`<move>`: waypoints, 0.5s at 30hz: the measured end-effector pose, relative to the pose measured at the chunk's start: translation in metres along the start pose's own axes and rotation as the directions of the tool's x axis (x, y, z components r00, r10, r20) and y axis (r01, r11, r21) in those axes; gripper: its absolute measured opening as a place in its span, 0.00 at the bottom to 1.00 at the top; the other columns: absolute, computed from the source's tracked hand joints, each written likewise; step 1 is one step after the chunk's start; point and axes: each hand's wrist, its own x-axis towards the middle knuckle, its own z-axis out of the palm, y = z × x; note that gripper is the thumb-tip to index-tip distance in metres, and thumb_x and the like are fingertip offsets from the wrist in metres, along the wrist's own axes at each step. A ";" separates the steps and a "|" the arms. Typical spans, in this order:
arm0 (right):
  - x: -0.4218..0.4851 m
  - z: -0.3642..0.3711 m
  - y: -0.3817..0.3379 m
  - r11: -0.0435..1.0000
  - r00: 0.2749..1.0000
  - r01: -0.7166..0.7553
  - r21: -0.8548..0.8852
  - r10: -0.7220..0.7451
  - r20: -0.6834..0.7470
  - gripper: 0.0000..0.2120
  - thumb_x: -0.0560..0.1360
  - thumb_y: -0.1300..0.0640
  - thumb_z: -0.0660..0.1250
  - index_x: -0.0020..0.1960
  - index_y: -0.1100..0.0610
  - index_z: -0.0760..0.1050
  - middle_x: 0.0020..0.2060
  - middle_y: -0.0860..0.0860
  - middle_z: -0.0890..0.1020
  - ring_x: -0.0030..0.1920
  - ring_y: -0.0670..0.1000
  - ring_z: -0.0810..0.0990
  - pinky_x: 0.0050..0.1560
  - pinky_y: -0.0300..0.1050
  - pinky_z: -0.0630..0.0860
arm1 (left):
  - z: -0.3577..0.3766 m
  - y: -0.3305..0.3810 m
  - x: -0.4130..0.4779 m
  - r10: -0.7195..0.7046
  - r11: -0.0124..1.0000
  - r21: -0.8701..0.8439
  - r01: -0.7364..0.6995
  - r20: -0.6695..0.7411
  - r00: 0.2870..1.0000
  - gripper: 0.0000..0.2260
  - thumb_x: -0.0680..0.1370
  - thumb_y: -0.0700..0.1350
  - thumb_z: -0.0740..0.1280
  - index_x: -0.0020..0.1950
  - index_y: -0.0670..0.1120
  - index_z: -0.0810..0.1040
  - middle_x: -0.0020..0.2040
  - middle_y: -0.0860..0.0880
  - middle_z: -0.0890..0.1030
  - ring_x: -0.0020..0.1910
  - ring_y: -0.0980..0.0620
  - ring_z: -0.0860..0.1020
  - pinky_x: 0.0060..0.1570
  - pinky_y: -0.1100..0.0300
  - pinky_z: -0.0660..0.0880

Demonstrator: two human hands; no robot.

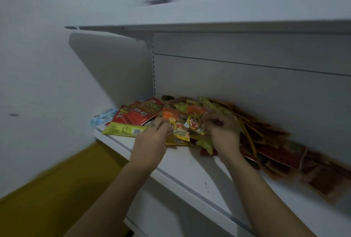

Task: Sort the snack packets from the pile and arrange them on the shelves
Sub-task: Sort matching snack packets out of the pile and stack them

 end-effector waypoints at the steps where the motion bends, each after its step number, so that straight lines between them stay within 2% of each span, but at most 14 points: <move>1: -0.002 0.005 0.000 0.999 0.999 -0.036 0.033 0.035 0.022 0.09 0.73 0.69 0.70 0.41 0.56 0.83 0.47 0.43 0.83 0.40 0.39 0.81 0.34 0.34 0.77 | 0.001 0.000 0.000 -0.012 1.000 -0.018 0.012 -0.010 1.000 0.08 0.70 0.30 0.74 0.42 0.39 0.79 0.51 0.43 0.80 0.33 0.43 0.80 0.24 0.53 0.75; 3: -0.009 0.015 0.003 0.995 0.993 -0.096 0.031 0.094 0.067 0.03 0.75 0.63 0.71 0.47 0.57 0.82 0.46 0.47 0.82 0.43 0.46 0.82 0.35 0.40 0.80 | 0.006 0.002 -0.002 -0.019 0.998 -0.058 0.017 -0.034 0.999 0.04 0.73 0.31 0.70 0.43 0.38 0.79 0.53 0.43 0.80 0.35 0.42 0.80 0.25 0.51 0.76; 5: -0.015 0.024 0.007 0.994 0.990 -0.097 -0.047 0.101 0.097 0.06 0.75 0.57 0.72 0.51 0.56 0.81 0.45 0.48 0.82 0.45 0.45 0.80 0.44 0.44 0.80 | 0.011 0.004 -0.004 -0.023 0.995 -0.101 0.015 -0.077 0.997 0.05 0.76 0.35 0.65 0.42 0.39 0.79 0.53 0.42 0.80 0.38 0.43 0.81 0.28 0.52 0.77; 7: -0.019 0.033 0.012 0.992 0.988 -0.091 -0.082 0.101 0.119 0.08 0.74 0.54 0.73 0.52 0.53 0.80 0.52 0.48 0.82 0.52 0.47 0.80 0.55 0.49 0.79 | 0.016 0.005 -0.005 -0.064 0.986 -0.160 0.045 -0.114 0.991 0.09 0.78 0.39 0.60 0.42 0.39 0.79 0.54 0.43 0.80 0.41 0.44 0.81 0.31 0.53 0.78; 8: -0.022 0.037 0.012 0.992 0.986 -0.106 -0.066 0.113 0.124 0.08 0.74 0.54 0.73 0.53 0.53 0.80 0.55 0.49 0.82 0.54 0.49 0.81 0.55 0.52 0.79 | 0.017 0.005 -0.005 -0.089 0.979 -0.192 0.063 -0.130 0.988 0.10 0.78 0.40 0.60 0.42 0.39 0.79 0.54 0.43 0.80 0.42 0.45 0.80 0.33 0.53 0.77; 9: -0.023 0.040 0.012 0.990 0.982 -0.138 -0.027 0.141 0.125 0.09 0.75 0.55 0.73 0.54 0.54 0.80 0.57 0.50 0.81 0.54 0.50 0.81 0.50 0.53 0.81 | 0.018 0.004 -0.005 -0.107 0.973 -0.217 0.075 -0.140 0.984 0.10 0.78 0.41 0.60 0.42 0.39 0.78 0.54 0.43 0.79 0.42 0.47 0.79 0.35 0.55 0.77; 11: -0.024 0.045 0.009 0.981 0.975 -0.189 0.047 0.182 0.125 0.09 0.75 0.57 0.72 0.55 0.56 0.79 0.58 0.50 0.79 0.54 0.51 0.81 0.38 0.46 0.82 | 0.021 0.003 -0.007 -0.131 0.963 -0.255 0.089 -0.150 0.980 0.11 0.79 0.42 0.59 0.42 0.40 0.78 0.54 0.44 0.79 0.45 0.51 0.76 0.40 0.63 0.71; 12: -0.024 0.046 0.007 0.981 0.977 -0.186 0.058 0.178 0.120 0.08 0.75 0.59 0.73 0.54 0.55 0.79 0.58 0.50 0.79 0.55 0.52 0.80 0.39 0.44 0.81 | 0.022 0.002 -0.007 -0.140 0.958 -0.271 0.096 -0.149 0.979 0.11 0.79 0.43 0.59 0.42 0.40 0.78 0.54 0.44 0.79 0.45 0.53 0.74 0.41 0.66 0.67; 14: -0.021 0.046 0.003 0.978 0.977 -0.190 0.089 0.180 0.116 0.09 0.73 0.61 0.74 0.52 0.53 0.79 0.53 0.48 0.78 0.54 0.54 0.81 0.45 0.50 0.83 | 0.023 0.000 -0.005 -0.136 0.958 -0.270 0.093 -0.142 0.980 0.10 0.79 0.43 0.60 0.42 0.41 0.78 0.54 0.44 0.79 0.44 0.54 0.72 0.39 0.67 0.65; 15: -0.018 0.046 0.002 0.976 0.977 -0.195 0.095 0.185 0.101 0.10 0.73 0.62 0.74 0.51 0.53 0.79 0.50 0.49 0.78 0.52 0.54 0.81 0.44 0.52 0.83 | 0.024 0.000 -0.003 -0.115 0.966 -0.245 0.079 -0.136 0.984 0.11 0.79 0.45 0.61 0.42 0.41 0.78 0.54 0.45 0.79 0.43 0.53 0.74 0.38 0.66 0.66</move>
